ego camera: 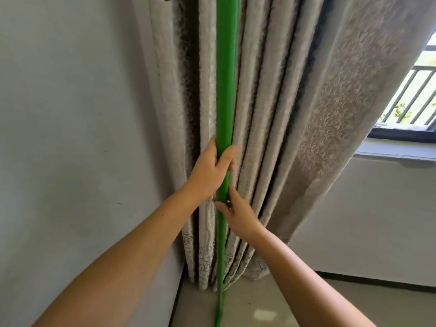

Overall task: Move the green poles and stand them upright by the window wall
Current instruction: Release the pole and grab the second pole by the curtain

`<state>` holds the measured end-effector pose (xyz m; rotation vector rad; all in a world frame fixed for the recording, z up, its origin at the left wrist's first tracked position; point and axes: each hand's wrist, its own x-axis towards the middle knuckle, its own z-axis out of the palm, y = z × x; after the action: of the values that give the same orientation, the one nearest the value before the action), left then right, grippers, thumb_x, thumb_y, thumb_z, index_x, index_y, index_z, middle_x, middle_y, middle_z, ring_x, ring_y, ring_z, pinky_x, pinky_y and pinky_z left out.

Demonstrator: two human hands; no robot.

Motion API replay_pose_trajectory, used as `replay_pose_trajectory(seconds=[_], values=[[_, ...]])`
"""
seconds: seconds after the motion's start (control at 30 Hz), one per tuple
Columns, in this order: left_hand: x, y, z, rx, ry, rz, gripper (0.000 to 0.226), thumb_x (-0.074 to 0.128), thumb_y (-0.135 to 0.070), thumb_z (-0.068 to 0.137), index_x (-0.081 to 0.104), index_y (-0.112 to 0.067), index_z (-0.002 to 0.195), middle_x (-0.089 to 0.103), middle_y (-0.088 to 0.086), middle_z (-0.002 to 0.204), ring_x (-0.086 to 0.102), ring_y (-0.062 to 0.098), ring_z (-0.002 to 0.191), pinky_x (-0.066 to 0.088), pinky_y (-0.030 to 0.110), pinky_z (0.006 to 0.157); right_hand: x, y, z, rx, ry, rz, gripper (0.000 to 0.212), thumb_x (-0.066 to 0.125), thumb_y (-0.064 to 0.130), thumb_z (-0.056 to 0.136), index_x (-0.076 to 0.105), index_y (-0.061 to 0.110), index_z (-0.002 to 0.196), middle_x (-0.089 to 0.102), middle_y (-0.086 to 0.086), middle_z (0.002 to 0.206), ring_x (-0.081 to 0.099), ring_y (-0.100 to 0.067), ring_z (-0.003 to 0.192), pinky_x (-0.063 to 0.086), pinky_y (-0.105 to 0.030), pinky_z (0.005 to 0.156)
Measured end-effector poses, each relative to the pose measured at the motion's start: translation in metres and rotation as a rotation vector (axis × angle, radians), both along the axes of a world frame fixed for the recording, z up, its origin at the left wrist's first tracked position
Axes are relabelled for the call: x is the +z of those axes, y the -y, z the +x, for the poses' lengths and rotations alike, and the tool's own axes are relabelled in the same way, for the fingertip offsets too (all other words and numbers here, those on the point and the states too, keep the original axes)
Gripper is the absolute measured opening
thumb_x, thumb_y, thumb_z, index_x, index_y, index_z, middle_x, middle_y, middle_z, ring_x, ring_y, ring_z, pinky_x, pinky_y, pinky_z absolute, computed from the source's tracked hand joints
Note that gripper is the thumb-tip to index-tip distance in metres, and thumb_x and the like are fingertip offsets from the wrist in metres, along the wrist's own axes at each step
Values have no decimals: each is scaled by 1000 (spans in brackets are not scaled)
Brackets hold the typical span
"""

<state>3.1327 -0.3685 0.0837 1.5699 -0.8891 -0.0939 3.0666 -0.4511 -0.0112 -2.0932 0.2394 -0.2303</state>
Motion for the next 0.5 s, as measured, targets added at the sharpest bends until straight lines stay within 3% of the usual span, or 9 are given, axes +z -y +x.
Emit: replay_pose_trajectory(seconds=[0.1, 0.2, 0.37, 0.5], values=[[2, -18, 14, 46, 7, 6, 9, 41, -28, 93, 46, -26, 87, 53, 2, 66, 53, 16, 63, 49, 29, 71, 3, -17, 17, 17, -10, -12, 35, 49, 33, 90, 38, 26, 122, 66, -9, 106, 63, -26, 95, 52, -51, 84], [1, -37, 26, 96, 38, 19, 12, 40, -27, 93, 46, -26, 83, 53, 3, 65, 53, 17, 63, 48, 25, 70, 3, -35, 32, 42, -2, -34, 37, 50, 33, 89, 38, 21, 122, 65, -12, 104, 63, -28, 92, 51, -52, 83], [-3, -73, 43, 153, 48, 23, 9, 41, -32, 92, 45, -31, 84, 53, 2, 66, 54, 23, 65, 50, 43, 74, 3, -70, 50, 82, 5, -17, 30, 50, 28, 90, 40, 18, 116, 63, -16, 107, 61, -31, 97, 50, -50, 86], [0, -80, 50, 169, 44, 21, 8, 40, -28, 93, 45, -28, 86, 54, 3, 66, 54, 24, 64, 49, 43, 73, 6, -79, 58, 66, -18, -4, 30, 49, 27, 91, 40, 19, 119, 63, -13, 107, 61, -28, 96, 50, -44, 85]])
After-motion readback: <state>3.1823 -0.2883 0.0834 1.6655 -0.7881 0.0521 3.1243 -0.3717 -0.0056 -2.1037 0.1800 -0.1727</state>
